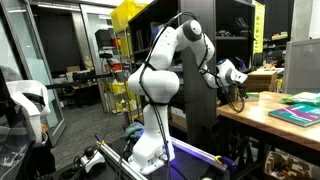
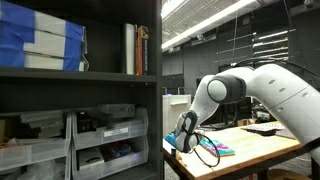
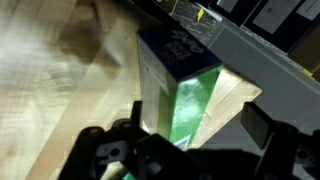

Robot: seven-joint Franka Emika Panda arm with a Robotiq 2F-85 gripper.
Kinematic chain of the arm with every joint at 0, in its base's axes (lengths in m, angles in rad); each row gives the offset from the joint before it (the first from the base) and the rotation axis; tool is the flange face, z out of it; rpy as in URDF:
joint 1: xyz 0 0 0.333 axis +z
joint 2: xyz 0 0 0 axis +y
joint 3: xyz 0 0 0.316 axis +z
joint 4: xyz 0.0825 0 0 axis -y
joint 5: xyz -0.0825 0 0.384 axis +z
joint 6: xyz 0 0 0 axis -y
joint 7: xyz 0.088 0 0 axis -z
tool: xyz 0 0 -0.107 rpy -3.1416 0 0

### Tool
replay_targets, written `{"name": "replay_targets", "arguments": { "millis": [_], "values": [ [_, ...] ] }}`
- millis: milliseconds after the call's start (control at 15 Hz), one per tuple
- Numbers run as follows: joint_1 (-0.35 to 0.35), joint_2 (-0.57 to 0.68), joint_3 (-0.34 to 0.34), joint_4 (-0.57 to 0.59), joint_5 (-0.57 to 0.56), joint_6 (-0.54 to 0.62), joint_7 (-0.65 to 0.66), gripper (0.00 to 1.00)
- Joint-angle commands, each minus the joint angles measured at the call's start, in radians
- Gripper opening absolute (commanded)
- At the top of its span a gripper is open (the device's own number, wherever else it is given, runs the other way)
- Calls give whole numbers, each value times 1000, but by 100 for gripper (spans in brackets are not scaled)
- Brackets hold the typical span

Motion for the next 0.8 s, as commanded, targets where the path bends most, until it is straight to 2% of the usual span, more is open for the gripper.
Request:
{"name": "replay_targets", "arguments": {
  "millis": [0, 200, 600, 667, 733],
  "values": [
    [-29, -46, 35, -41, -3, 52, -4, 100],
    [27, -45, -52, -62, 19, 98, 13, 100],
    [63, -58, -127, -106, 57, 141, 11, 100],
    [63, -76, -128, -132, 59, 181, 8, 100],
    [90, -110, -158, -193, 80, 254, 5, 100]
  ]
}}
